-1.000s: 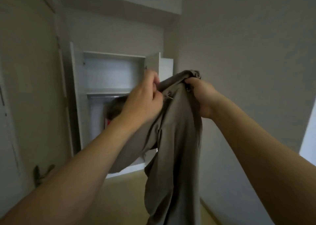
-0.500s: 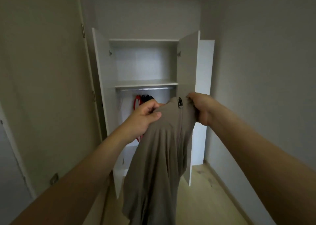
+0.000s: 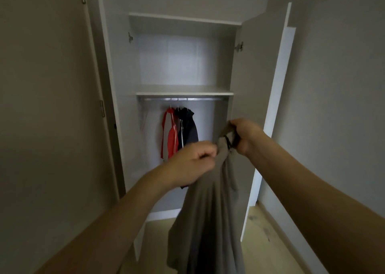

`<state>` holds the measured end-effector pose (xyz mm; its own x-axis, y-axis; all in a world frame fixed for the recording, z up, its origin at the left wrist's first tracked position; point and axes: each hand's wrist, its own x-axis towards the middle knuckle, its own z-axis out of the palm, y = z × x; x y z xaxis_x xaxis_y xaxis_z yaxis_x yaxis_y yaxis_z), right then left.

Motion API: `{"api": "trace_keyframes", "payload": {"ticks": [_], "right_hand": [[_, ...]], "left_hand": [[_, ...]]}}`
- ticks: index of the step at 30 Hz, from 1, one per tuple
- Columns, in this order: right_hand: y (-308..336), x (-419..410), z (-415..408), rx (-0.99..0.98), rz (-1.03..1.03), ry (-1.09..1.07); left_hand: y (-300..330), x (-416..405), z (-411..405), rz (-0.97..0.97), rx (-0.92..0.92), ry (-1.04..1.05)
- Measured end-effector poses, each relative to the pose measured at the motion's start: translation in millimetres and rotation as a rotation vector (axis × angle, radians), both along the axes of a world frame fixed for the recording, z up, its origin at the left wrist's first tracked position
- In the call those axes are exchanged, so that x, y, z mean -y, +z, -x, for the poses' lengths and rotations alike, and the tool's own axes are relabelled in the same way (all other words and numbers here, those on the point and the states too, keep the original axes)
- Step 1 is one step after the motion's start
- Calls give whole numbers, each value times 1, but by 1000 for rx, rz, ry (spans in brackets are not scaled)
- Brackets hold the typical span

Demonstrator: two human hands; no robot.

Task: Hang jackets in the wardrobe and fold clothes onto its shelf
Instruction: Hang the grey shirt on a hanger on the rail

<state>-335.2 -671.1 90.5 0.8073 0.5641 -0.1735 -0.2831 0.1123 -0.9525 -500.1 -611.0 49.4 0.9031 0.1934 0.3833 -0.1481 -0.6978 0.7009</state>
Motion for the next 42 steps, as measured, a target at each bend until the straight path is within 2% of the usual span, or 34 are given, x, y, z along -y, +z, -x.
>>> {"api": "trace_keyframes", "payload": {"ticks": [4,7,9,13,17,18,20,22,24,27,30,33,36,39,42], "right_hand": [[-3,-81,-39,-91,-47,20],[-10,-123,-67,-57,0,35],[-16,-147,-84,79,139,65],[-37,-209,-117,538,396,52],[-66,-277,-166,678,459,-110],[-73,-295,-183,658,473,-123],[-77,-332,-213,492,506,-65],[-81,-367,-236,170,401,9],[-87,-400,-257,-65,289,45],[-86,-459,-268,-62,289,210],[-75,-511,-261,-39,377,426],[-74,-555,-271,253,450,590],[-74,-589,-290,527,466,661],[-74,-618,-307,795,502,651],[-78,-641,-315,1192,641,575]], "left_hand": [[-23,-62,-34,-294,-8,-28],[-31,-114,-57,-397,-6,-20],[-38,-145,-73,-430,-29,-20],[-54,-194,-113,-463,-27,-39],[-74,-238,-161,-451,-79,-25],[-80,-253,-173,-423,-102,-16],[-89,-289,-196,-313,-157,-14],[-90,-333,-218,-124,-256,-34],[-87,-384,-239,28,-425,-46],[-86,-474,-265,217,-613,131],[-97,-563,-281,346,-642,520],[-110,-638,-294,416,-699,788],[-119,-704,-314,463,-630,949],[-129,-762,-342,358,-593,1059],[-140,-812,-369,284,-581,1095]]}}
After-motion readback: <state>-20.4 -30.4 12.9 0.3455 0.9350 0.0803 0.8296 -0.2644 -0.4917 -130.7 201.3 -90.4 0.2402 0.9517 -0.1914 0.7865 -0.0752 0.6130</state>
